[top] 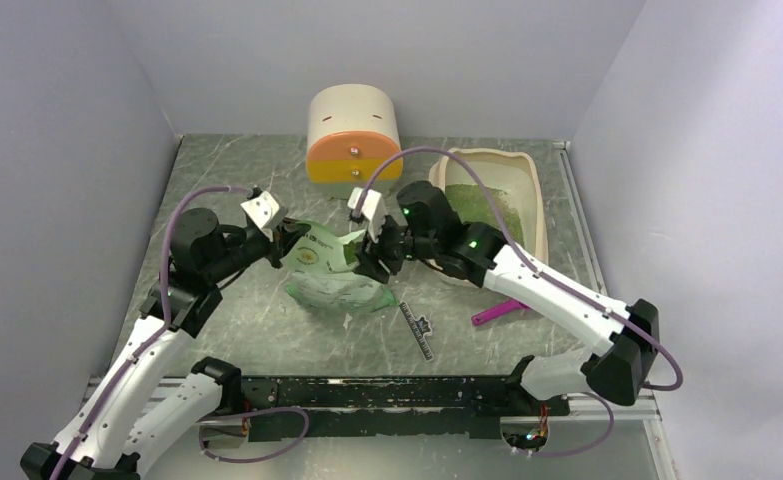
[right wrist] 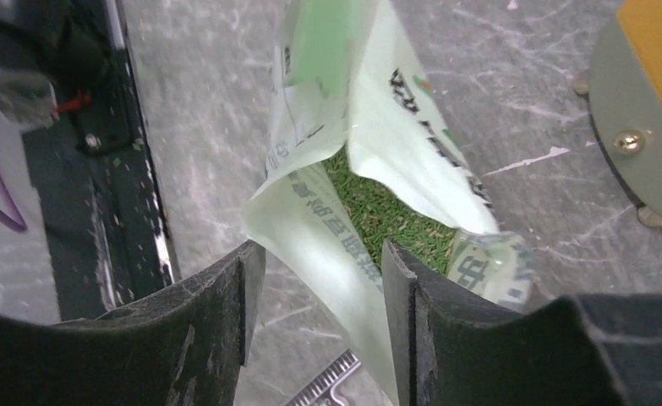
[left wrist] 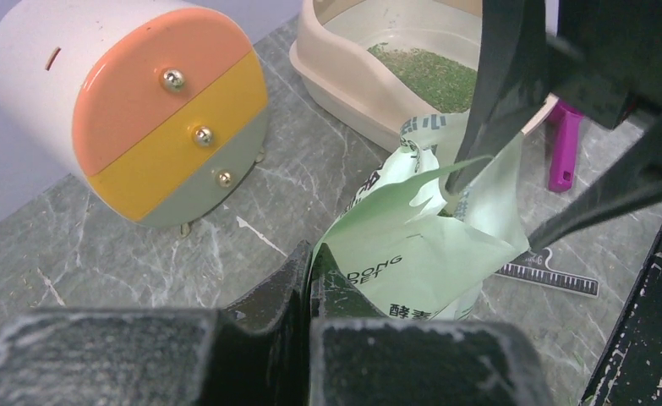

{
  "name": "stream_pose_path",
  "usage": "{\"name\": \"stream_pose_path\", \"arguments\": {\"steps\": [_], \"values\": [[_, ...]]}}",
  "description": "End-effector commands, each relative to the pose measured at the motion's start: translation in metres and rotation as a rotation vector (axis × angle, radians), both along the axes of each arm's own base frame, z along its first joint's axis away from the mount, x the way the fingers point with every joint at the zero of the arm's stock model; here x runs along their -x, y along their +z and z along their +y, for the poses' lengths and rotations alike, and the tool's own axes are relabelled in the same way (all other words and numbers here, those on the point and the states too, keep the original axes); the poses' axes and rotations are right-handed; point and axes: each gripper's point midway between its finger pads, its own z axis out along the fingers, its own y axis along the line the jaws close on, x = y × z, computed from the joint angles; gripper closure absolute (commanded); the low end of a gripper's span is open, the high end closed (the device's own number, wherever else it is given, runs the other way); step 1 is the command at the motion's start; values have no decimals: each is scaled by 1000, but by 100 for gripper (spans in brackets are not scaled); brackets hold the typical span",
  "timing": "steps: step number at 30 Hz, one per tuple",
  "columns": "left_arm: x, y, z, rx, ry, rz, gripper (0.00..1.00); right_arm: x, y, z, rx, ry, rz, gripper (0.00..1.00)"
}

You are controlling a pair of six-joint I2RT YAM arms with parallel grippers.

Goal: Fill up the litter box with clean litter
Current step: Open the cat litter bag at the center of the board.

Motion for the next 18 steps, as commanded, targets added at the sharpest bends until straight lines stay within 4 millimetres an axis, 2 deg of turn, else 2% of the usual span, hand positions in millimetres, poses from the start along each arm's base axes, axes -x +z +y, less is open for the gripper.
{"name": "stream_pose_path", "arguments": {"steps": [1,3,6,8,10,13,15,16,17,18], "values": [[2,43,-1,48,-5,-114,95,3,-20,-2,131,89,-102,43],[1,42,-1,41,-5,-108,95,6,-21,-2,127,95,-108,43],[0,43,-2,39,-9,-108,95,2,-8,-6,101,52,-141,43],[1,44,-3,40,-15,-112,95,0,-1,-10,81,35,-181,39],[2,45,-3,42,-21,-114,95,-2,-9,-13,92,36,-205,37],[3,45,-4,42,-30,-114,95,-6,-34,-13,175,46,-186,39],[3,45,-5,39,-34,-111,95,-9,-44,-10,214,49,-155,44],[3,45,-5,38,-33,-110,95,-12,-40,-6,212,44,-149,49],[3,45,-4,36,-32,-109,95,-12,-38,-3,209,45,-138,56],[2,45,-4,35,-28,-110,95,-12,-34,-1,204,47,-126,69]]}}
